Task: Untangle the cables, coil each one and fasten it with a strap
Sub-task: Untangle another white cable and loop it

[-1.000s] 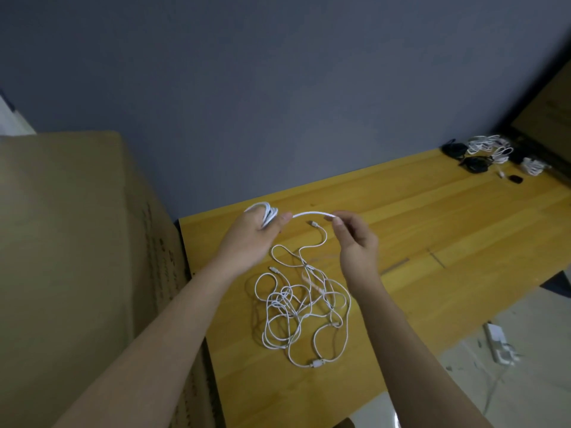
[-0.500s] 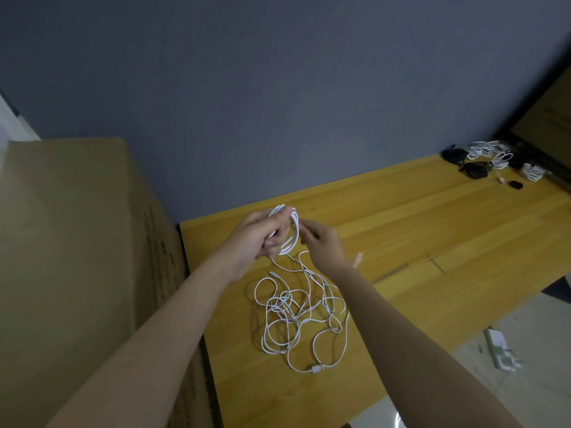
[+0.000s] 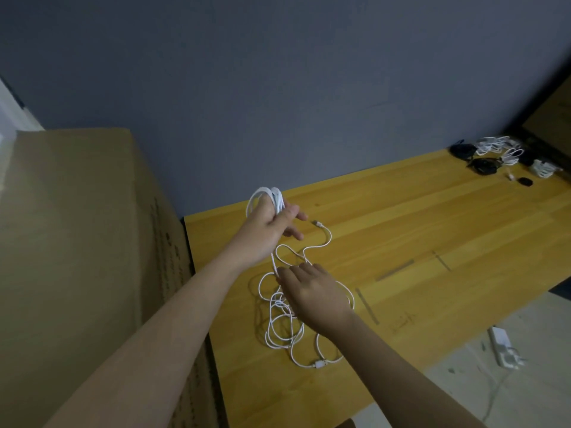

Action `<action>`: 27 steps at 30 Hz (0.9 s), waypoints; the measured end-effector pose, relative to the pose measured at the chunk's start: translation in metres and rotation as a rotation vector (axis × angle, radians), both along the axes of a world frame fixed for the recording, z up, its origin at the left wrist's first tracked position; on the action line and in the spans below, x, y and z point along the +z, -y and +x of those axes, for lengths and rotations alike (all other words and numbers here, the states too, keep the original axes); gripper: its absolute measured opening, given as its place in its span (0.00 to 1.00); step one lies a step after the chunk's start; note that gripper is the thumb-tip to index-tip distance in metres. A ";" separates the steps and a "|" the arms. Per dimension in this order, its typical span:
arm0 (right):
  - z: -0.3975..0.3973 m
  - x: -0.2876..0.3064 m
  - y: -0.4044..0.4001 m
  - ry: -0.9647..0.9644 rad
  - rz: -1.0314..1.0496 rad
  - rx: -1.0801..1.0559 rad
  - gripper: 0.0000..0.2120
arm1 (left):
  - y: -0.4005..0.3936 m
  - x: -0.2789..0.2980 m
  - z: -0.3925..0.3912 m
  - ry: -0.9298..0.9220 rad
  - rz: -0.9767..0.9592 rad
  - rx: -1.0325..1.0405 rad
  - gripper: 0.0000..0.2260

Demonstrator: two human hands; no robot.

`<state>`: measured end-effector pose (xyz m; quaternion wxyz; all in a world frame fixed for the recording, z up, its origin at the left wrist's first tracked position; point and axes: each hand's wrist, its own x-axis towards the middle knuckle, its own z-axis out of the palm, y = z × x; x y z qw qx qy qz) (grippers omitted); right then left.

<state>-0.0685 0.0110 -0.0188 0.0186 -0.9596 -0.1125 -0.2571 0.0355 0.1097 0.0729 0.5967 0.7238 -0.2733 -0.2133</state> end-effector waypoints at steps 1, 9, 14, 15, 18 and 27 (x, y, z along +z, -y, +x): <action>-0.002 0.006 0.003 0.039 -0.035 0.036 0.06 | 0.000 -0.004 0.003 0.033 0.060 0.004 0.06; 0.002 0.065 0.043 0.251 -0.021 0.096 0.08 | -0.005 -0.004 -0.006 0.229 0.508 -0.107 0.14; 0.020 0.086 0.074 0.160 0.301 -0.013 0.15 | -0.005 0.011 -0.011 0.102 0.426 -0.248 0.26; 0.024 0.089 0.077 0.114 0.396 -0.050 0.15 | -0.006 0.012 -0.012 0.062 0.389 -0.273 0.27; 0.036 0.078 0.079 -0.079 0.845 -0.152 0.08 | -0.008 0.014 -0.011 -0.132 0.177 -0.302 0.25; 0.028 0.060 0.018 -0.333 1.789 -0.142 0.08 | -0.005 0.018 -0.012 -0.311 -0.086 -0.155 0.21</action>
